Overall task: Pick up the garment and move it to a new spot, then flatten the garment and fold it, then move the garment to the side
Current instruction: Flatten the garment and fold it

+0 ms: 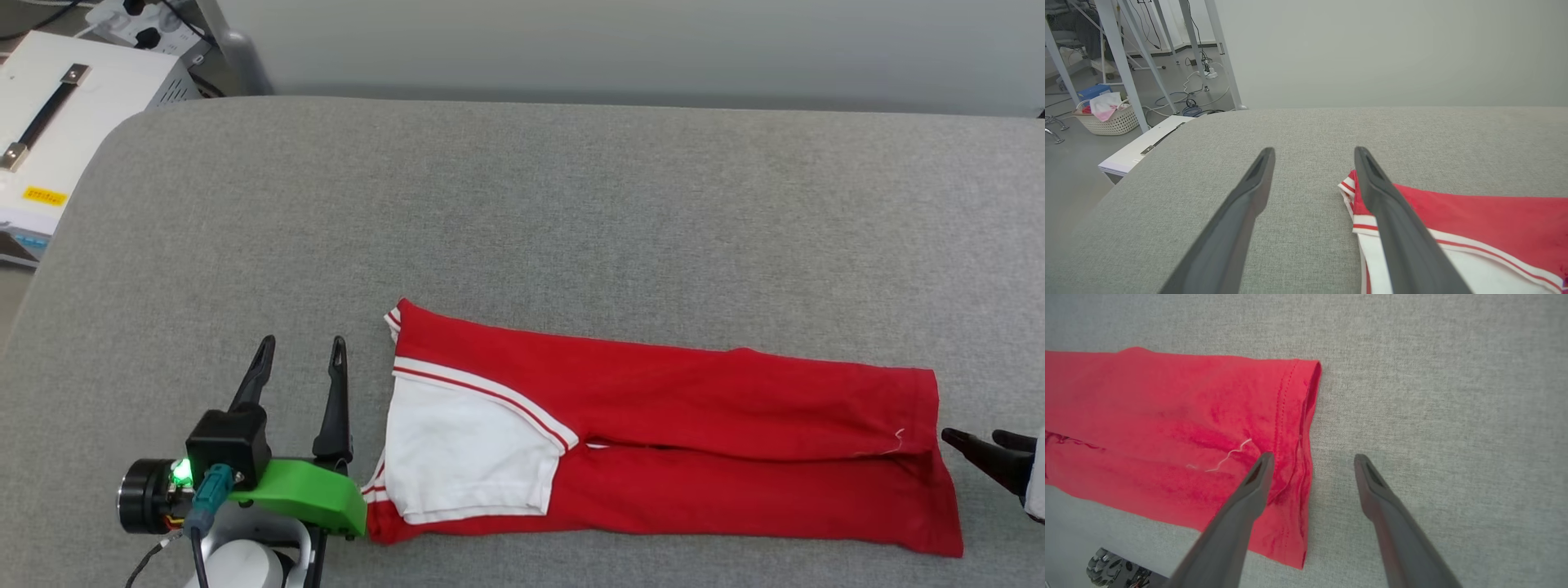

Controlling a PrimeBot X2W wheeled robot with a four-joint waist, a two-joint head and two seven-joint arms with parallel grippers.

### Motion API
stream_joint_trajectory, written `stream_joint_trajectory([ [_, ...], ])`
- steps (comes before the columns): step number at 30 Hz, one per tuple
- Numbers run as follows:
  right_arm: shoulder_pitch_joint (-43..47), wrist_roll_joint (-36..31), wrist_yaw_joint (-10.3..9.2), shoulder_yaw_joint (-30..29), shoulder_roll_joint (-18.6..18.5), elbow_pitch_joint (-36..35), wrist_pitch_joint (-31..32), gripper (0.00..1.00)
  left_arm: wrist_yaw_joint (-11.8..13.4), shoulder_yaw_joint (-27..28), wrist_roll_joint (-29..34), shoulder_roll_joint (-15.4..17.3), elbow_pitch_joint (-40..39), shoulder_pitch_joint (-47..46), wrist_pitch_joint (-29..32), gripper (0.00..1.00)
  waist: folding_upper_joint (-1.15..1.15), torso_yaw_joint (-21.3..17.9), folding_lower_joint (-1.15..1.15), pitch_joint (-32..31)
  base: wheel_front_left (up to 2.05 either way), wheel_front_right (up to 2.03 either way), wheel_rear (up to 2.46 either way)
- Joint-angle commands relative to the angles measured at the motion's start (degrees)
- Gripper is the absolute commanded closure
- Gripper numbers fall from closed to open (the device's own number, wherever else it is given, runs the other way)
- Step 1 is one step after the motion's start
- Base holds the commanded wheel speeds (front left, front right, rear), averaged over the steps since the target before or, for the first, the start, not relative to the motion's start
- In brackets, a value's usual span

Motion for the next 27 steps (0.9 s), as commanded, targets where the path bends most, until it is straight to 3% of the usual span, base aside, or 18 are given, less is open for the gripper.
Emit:
stream_joint_trajectory([
  [1,-1.34,0.82,-0.04,0.16,1.0,0.84,0.36,0.0,-1.21,1.52,1.69,-1.44,0.44,1.35,-0.33,0.0,0.0,1.42,0.0,1.53,0.0,0.0,0.0],
  [15,-3.12,2.99,-0.04,7.06,6.25,4.25,1.14,0.0,-9.93,11.39,12.2,-11.09,3.19,3.2,-0.33,0.0,0.0,3.25,0.0,4.6,0.0,0.0,0.0],
  [22,-3.03,3.91,-0.04,10.78,6.19,4.13,0.15,0.0,-12.75,14.65,16.24,-14.81,3.47,3.84,-0.33,0.0,0.0,3.18,0.0,4.43,0.0,0.0,0.0],
  [23,-3.12,3.67,-0.04,11.27,5.8,4.25,-0.26,0.57,-13.11,15.14,16.77,-15.33,3.54,3.97,-0.33,0.0,0.0,3.13,0.0,4.35,0.0,0.0,0.0],
  [25,-3.28,3.78,-0.04,11.73,5.32,4.67,-1.13,1.0,-13.78,15.94,17.67,-16.16,3.75,4.26,-0.33,0.0,0.0,3.01,0.0,4.14,0.0,0.0,0.0],
  [27,-3.53,3.81,-0.04,12.0,4.86,5.15,-2.13,1.0,-14.44,16.62,18.56,-16.81,4.06,4.57,-0.33,0.0,0.0,2.87,0.0,3.87,0.0,0.0,0.0],
])
